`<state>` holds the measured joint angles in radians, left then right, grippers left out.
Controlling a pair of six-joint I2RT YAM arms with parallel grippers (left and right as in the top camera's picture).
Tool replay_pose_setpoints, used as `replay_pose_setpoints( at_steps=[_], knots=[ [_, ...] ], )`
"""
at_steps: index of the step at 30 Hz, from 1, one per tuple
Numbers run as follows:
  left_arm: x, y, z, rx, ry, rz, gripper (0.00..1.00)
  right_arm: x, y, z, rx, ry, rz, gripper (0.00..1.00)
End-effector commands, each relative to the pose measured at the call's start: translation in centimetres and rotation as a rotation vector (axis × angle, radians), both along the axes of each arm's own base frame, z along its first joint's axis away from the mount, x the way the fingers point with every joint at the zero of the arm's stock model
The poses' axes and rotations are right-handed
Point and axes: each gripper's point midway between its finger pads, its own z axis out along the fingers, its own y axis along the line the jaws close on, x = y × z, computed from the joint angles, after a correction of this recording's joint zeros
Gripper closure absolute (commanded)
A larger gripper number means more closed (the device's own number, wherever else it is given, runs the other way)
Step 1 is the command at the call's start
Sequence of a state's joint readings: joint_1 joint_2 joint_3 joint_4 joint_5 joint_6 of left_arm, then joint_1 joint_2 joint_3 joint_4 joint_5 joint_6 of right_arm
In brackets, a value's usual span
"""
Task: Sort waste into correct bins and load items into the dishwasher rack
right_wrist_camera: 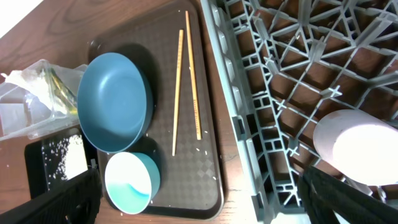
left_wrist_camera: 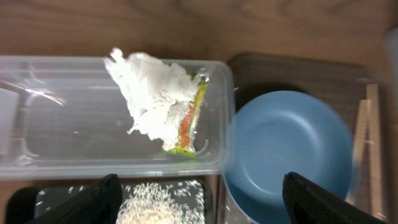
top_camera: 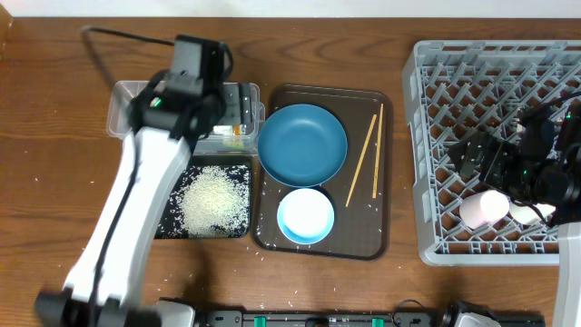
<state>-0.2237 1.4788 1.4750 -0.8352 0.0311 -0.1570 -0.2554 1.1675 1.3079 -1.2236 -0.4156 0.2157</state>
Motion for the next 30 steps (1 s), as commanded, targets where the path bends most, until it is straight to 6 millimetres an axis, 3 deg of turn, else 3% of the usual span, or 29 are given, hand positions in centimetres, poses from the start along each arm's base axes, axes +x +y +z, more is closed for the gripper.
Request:
replay_pose_setpoints(
  at_steps=[1, 8, 30],
  knots=[
    [-2.2, 0.2, 4.0, -0.026, -0.074, -0.013, 0.15, 0.0, 0.8, 0.5, 0.006, -0.031, 0.062, 0.01],
    [-5.0, 0.8, 5.5, -0.027, -0.079, -0.013, 0.09, -0.3, 2.8, 1.7, 0.042, -0.104, 0.198, 0.01],
    [-5.0, 0.8, 5.4, -0.027, -0.077, -0.013, 0.07, -0.8, 2.9, 1.4, 0.041, -0.079, 0.197, 0.01]
  ],
)
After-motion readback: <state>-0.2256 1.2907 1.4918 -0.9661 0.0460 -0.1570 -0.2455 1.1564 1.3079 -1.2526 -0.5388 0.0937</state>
